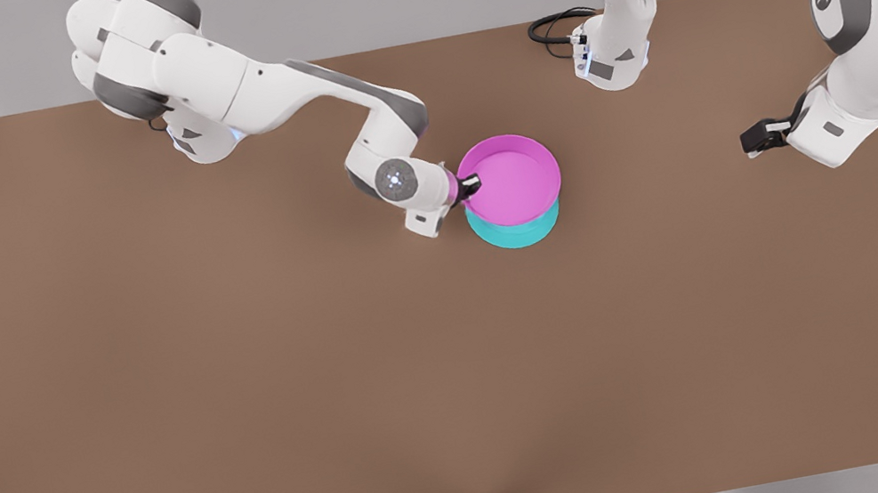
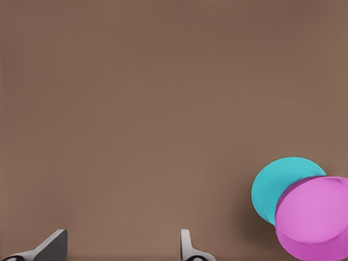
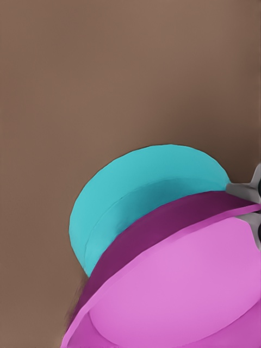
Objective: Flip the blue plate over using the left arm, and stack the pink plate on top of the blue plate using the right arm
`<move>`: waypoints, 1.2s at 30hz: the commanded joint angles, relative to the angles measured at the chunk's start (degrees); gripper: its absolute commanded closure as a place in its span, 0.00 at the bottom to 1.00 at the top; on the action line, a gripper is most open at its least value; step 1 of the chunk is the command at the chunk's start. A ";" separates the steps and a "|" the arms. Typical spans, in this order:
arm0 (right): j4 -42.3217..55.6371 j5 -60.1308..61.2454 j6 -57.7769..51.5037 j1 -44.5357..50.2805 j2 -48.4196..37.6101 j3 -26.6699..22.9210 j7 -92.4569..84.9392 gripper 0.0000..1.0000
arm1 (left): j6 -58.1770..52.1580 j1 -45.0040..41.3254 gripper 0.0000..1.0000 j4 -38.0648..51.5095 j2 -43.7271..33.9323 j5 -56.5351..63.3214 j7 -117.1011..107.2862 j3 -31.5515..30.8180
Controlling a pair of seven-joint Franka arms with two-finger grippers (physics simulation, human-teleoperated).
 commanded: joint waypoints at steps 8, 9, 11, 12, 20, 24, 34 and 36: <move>-0.51 -0.59 2.28 0.67 1.68 -0.47 0.54 0.79 | -0.10 0.01 0.00 0.00 0.00 0.01 -0.01 0.02; -0.51 -0.59 2.81 0.75 2.03 -0.47 0.54 0.79 | -0.10 0.01 0.00 0.00 0.08 0.01 -0.01 0.02; -0.60 -0.59 3.87 0.84 2.83 -0.47 0.54 0.79 | -0.10 0.01 0.00 0.00 0.08 0.01 -0.01 -0.07; -0.78 -0.68 3.95 0.84 3.00 -0.55 0.54 0.79 | -0.10 0.01 0.00 0.00 0.08 0.01 0.07 -0.07; -1.48 -0.86 4.83 0.58 3.44 -0.55 0.45 0.33 | -0.10 0.01 0.00 0.00 0.08 0.01 0.07 0.02; -1.30 -0.86 4.83 0.75 3.53 -0.55 0.45 0.00 | -0.19 0.01 0.00 0.00 0.08 0.01 0.07 -0.07; 33.41 -10.87 -56.43 -19.90 -13.43 -26.12 -25.99 0.00 | -0.36 0.01 0.00 0.00 0.35 0.09 0.07 -0.07; 23.59 -12.72 -55.38 -21.83 -23.88 -30.35 -29.88 0.00 | -0.54 0.01 0.00 0.00 0.35 0.09 -0.01 -0.07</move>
